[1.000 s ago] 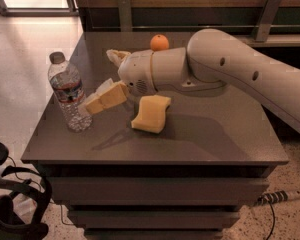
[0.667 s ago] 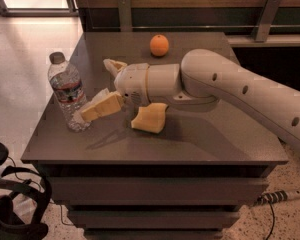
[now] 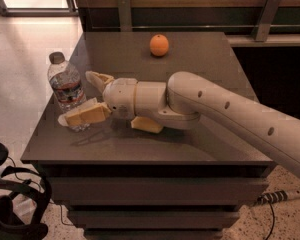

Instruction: Pick water bottle

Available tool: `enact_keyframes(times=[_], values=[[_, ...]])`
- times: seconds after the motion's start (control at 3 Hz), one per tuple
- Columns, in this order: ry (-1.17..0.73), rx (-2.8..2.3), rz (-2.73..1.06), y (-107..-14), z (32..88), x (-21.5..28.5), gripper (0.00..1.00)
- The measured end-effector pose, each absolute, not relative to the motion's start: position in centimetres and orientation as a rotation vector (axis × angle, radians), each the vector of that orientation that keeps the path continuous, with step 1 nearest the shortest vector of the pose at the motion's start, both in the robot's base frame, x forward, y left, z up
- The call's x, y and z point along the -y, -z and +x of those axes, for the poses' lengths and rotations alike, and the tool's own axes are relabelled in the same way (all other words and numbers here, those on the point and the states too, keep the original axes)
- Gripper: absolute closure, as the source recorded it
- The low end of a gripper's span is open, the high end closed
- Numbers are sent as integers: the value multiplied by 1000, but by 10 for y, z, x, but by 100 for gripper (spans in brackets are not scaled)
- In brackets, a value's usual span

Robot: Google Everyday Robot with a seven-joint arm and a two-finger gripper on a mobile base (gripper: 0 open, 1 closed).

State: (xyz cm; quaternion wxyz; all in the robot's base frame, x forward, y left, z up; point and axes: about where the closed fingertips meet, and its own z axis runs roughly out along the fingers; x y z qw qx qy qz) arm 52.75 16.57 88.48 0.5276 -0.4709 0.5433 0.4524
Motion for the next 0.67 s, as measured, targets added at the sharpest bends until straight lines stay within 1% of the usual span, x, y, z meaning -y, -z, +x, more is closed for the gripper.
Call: enact_keyframes(times=[0.33,0.67], values=[[-1102,-1247,-1121,-892,522,-175,39],[-1105,-1243,-1127,-893,520,-178,72]])
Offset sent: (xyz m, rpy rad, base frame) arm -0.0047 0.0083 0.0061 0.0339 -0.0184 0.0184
